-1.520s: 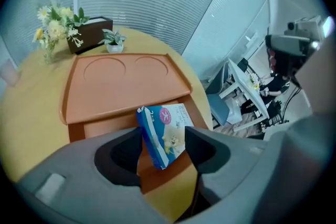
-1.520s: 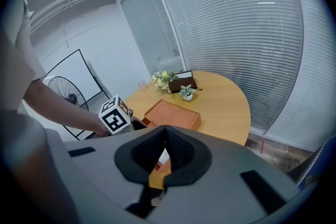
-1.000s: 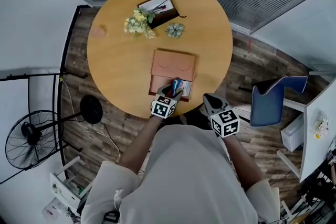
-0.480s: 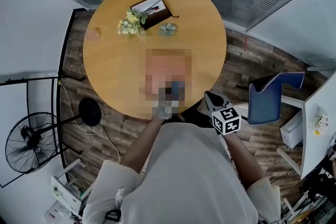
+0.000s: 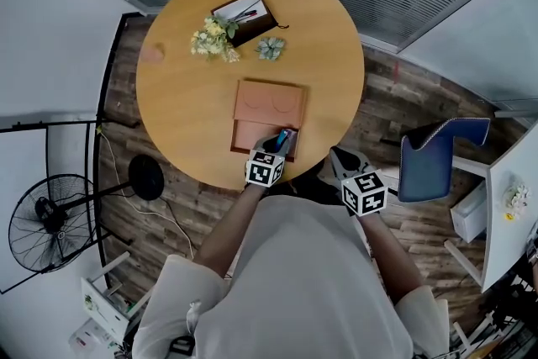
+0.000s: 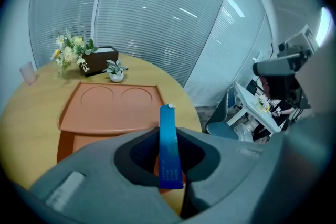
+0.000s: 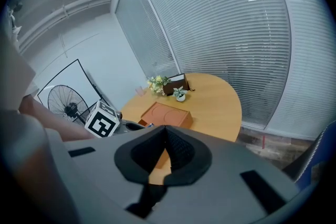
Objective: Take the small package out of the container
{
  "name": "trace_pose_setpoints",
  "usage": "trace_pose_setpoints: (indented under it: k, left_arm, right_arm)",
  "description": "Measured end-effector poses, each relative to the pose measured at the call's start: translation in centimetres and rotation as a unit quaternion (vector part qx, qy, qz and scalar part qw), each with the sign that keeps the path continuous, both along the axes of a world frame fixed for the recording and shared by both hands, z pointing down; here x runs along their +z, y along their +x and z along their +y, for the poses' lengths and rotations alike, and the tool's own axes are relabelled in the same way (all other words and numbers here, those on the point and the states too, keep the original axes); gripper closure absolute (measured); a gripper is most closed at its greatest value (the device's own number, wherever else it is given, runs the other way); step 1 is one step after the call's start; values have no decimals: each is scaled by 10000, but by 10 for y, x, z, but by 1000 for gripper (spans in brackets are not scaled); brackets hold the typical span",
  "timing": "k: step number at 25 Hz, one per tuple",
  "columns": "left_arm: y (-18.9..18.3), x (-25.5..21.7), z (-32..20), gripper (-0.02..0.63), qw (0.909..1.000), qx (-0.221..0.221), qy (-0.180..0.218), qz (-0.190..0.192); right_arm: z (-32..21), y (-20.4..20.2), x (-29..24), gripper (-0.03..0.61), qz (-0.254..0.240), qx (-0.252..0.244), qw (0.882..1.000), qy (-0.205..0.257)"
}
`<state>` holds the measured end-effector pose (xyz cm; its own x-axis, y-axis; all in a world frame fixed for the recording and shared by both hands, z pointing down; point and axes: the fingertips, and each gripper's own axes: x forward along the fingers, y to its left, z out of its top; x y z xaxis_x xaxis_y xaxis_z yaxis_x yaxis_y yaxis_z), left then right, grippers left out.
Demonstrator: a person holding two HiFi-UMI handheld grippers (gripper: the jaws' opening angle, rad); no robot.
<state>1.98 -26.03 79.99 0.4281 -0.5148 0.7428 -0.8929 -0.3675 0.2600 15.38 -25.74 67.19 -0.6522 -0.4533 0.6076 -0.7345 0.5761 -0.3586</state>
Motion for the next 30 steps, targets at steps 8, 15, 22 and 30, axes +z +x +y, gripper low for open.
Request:
trace_pose_setpoints:
  k: [8, 15, 22, 30]
  left_arm:
    - [-12, -25, 0, 540, 9997, -161, 174, 52]
    - [-20, -61, 4, 540, 9986, -6, 472, 234]
    - [-45, -114, 14, 540, 9952, 137, 867, 427]
    - [-92, -169, 41, 540, 9897, 35, 1252, 690]
  right_arm:
    - [3, -14, 0, 575, -133, -104, 9998, 50]
    - [5, -26, -15, 575, -160, 7, 9995, 279]
    - [19, -50, -38, 575, -21, 63, 9984, 564]
    - [44, -87, -74, 575, 138, 262, 9950, 959]
